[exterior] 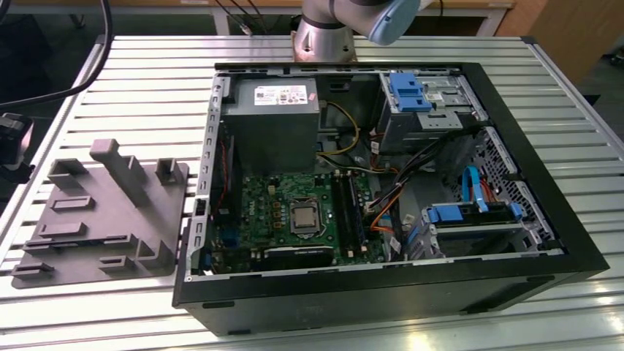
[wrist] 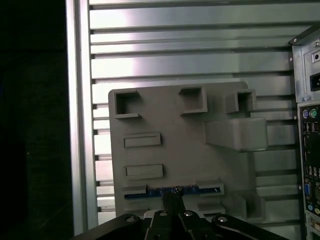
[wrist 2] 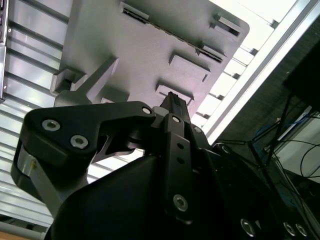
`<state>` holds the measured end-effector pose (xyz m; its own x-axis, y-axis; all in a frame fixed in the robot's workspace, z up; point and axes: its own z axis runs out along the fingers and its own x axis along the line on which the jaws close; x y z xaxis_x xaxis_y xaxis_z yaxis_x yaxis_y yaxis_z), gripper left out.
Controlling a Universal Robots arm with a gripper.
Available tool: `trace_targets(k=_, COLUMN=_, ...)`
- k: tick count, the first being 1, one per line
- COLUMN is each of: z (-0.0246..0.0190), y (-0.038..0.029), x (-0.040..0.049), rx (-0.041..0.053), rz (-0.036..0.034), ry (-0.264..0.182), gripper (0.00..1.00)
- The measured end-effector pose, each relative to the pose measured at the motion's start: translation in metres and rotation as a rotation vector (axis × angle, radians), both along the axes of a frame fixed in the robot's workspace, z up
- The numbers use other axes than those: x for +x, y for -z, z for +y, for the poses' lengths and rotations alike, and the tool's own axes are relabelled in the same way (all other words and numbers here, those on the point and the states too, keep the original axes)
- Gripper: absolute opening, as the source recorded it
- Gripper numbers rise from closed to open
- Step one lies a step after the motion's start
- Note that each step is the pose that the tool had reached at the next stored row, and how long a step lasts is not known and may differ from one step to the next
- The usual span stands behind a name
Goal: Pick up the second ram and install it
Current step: 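Pick up the second ram and move it above second insertion slot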
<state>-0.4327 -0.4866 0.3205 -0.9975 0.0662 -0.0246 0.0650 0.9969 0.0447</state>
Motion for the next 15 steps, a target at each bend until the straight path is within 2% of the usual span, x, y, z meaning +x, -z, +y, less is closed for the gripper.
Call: trace_targets(k=15, z=0.0000, y=-0.0001, x=0.0000, rx=-0.0001, rz=0.0002, ry=-0.076, gripper=0.11)
